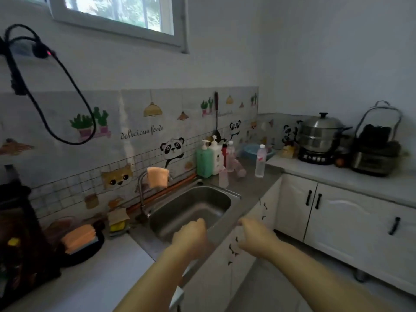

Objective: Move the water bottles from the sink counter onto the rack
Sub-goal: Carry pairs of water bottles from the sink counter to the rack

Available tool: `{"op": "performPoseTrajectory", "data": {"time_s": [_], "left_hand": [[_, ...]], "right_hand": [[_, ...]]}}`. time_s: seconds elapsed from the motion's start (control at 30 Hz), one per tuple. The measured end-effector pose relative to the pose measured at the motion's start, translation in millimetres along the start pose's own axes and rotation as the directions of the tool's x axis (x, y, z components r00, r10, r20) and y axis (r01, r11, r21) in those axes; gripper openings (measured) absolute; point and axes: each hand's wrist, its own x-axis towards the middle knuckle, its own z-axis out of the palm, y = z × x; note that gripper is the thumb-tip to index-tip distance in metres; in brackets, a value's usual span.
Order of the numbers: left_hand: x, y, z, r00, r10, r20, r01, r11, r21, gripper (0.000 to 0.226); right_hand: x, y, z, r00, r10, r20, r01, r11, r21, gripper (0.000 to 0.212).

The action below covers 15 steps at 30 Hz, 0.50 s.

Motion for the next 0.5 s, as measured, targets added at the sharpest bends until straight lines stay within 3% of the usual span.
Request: {"op": "performPoseTrajectory", "data": {"time_s": [0.13, 0.5], "left_hand": [[31, 67, 14, 1.0, 0.026, -0.002, -0.026, 0.998, -0.055, 0.059], [128, 171, 34, 0.994, 0.092, 0.056, -0.095, 0.995, 0.041, 0.056]], "right_hand": [[14, 66, -34, 0.999, 0.034, -0.011, -0.033, 0.999, 0.024, 0.047], [78, 168, -79, 0.993, 0.105, -0.047, -0.098, 0.987, 0.127, 0.042]]}}
